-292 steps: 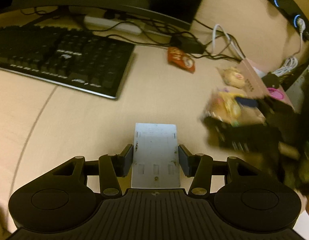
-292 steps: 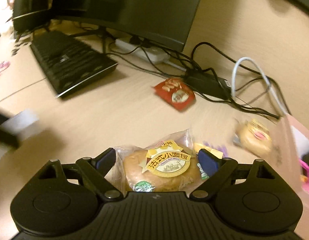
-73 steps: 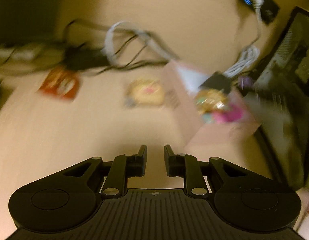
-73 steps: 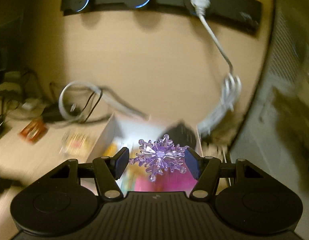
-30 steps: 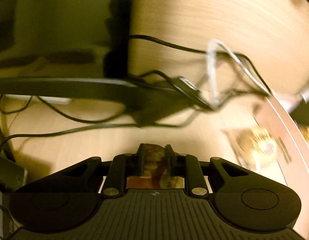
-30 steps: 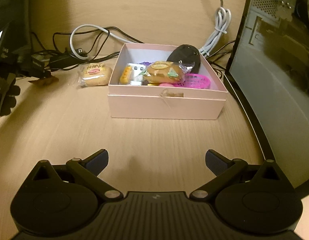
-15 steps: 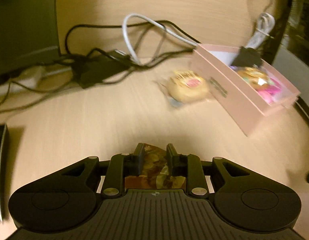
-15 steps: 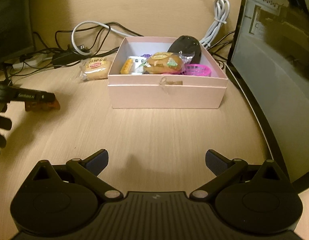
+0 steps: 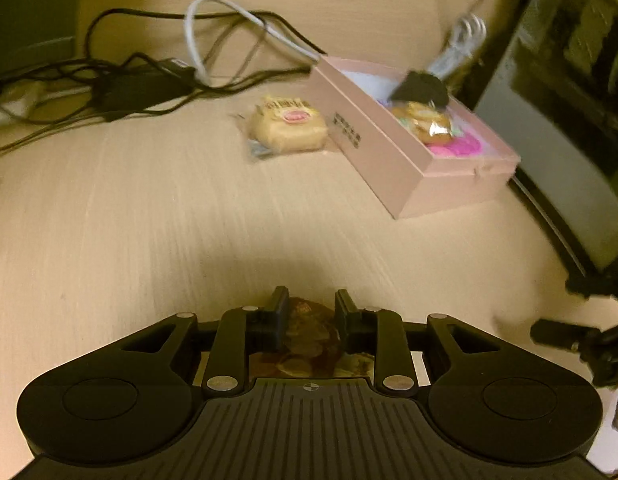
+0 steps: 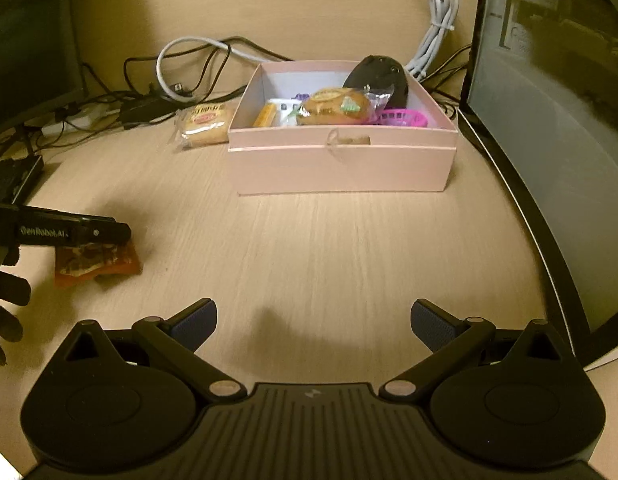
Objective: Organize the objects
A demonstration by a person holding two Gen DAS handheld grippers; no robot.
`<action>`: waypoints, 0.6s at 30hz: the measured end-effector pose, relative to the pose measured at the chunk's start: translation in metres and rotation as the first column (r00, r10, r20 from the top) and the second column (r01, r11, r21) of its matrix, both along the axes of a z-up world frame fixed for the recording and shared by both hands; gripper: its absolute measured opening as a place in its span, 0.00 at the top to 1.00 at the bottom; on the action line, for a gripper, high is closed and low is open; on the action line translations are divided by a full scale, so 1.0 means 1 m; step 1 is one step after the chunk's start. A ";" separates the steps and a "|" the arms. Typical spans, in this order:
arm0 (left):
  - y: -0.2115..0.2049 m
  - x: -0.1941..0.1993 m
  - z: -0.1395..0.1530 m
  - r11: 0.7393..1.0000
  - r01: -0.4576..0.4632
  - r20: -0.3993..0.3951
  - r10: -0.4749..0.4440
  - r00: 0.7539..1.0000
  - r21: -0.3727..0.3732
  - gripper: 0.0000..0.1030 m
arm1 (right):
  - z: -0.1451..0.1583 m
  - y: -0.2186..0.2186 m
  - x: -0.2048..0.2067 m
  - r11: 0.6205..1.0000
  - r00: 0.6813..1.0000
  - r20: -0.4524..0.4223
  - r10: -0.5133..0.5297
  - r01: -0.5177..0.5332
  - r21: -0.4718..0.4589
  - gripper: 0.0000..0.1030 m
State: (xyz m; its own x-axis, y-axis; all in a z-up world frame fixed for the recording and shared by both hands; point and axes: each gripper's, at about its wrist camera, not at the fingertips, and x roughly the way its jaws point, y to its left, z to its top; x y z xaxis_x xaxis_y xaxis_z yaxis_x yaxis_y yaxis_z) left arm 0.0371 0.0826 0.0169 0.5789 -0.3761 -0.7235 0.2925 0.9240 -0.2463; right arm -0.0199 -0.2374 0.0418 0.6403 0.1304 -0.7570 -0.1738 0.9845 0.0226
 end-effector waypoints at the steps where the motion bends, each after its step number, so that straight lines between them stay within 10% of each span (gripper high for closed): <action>1: -0.002 -0.004 0.000 1.000 0.004 0.023 -0.005 1.000 0.024 0.73 | 0.000 0.000 -0.002 1.000 1.000 0.005 -0.001 0.002 -0.011 0.00; 10: -0.036 -0.029 -0.002 0.962 0.138 0.129 -0.172 0.977 0.236 0.62 | -0.003 0.000 -0.005 1.000 1.000 -0.002 0.009 -0.009 -0.016 0.00; 18: -0.043 -0.030 -0.005 0.970 0.098 0.138 -0.131 0.982 0.223 0.61 | -0.001 0.007 -0.006 0.999 1.000 0.014 0.020 -0.020 -0.027 0.00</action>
State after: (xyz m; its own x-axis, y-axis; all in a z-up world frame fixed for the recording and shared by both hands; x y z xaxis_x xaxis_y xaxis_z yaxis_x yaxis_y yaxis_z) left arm 0.0069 0.0394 0.0122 0.6493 -0.2919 -0.7023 0.4183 0.9083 0.0092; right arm -0.0261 -0.2308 0.0412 0.6489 0.1228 -0.7509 -0.1934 0.9811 -0.0066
